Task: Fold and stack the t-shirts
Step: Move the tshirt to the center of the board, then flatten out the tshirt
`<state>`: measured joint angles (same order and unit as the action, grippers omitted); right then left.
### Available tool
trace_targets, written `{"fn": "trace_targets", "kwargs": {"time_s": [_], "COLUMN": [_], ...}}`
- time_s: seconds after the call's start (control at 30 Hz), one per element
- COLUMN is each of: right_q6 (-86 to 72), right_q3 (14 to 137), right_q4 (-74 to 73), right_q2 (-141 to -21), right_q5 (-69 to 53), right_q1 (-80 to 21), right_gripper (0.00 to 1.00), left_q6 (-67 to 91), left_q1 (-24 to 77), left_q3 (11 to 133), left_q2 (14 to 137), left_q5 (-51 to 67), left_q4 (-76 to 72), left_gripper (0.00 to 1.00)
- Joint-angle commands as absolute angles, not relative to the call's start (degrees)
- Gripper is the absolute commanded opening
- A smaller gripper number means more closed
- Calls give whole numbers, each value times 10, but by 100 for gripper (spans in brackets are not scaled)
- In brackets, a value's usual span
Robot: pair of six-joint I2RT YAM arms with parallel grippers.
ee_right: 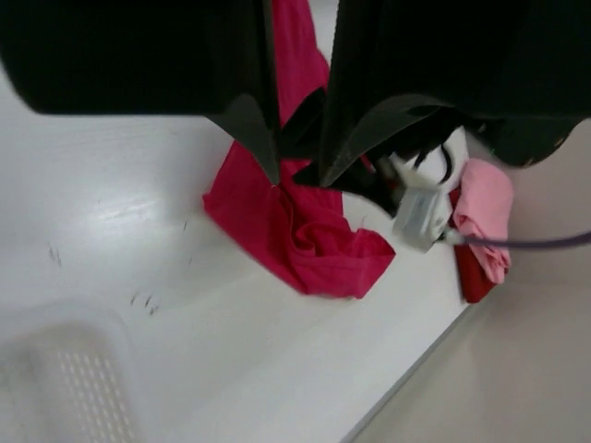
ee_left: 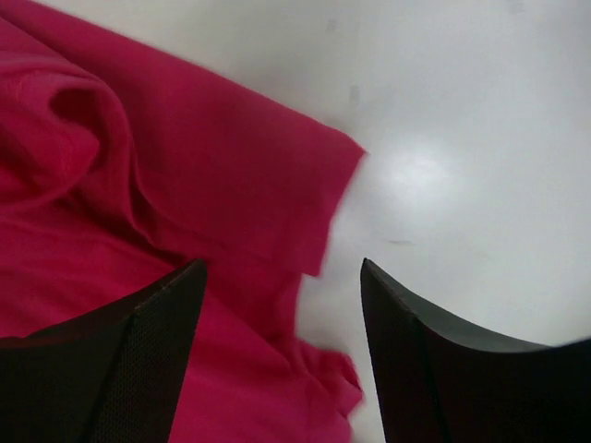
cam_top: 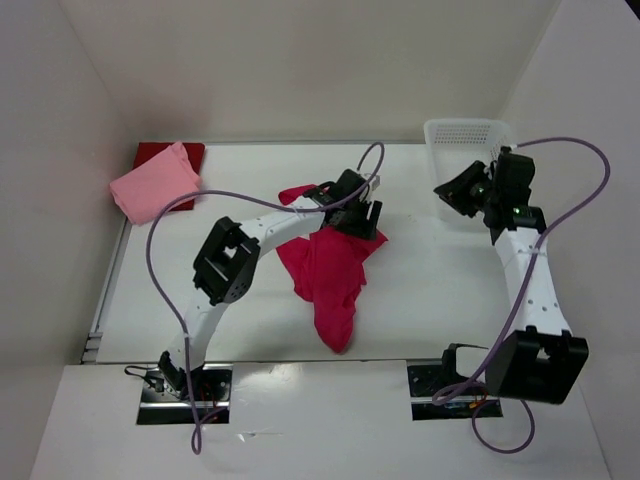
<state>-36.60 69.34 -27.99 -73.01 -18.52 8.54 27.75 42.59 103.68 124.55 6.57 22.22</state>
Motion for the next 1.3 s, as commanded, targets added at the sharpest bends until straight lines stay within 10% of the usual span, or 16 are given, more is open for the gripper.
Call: {"fn": "trace_targets", "kwargs": {"time_s": [0.0, 0.23, 0.37, 0.5, 0.8, 1.27], "right_q6": [-385, -415, -421, -427, -427, -443], "right_q3": [623, 498, 466, 424, 379, 474], "right_q4": [-250, -221, -228, -234, -207, -69], "right_q2": [-674, -618, -603, -571, -651, -891], "right_q5": [-206, -268, -273, -273, -258, -236], "right_q1": [95, 100, 100, 94, -24, -185], "right_gripper": [33, 41, 41, 42, 56, 78], "left_q6": [209, 174, 168, 191, 235, 229], "left_q1": [442, 456, 469, 469, 371, 240], "left_q3": [1115, 1197, 1216, 1230, 1182, 909], "left_q2": [1305, 1379, 1397, 1401, 1217, 1013], "left_q5": [1, 0, 4, -30, 14, 58], "left_q4": [293, 316, 311, 317, 268, 235], "left_gripper": [76, 79, 63, 25, 0, 0]}}
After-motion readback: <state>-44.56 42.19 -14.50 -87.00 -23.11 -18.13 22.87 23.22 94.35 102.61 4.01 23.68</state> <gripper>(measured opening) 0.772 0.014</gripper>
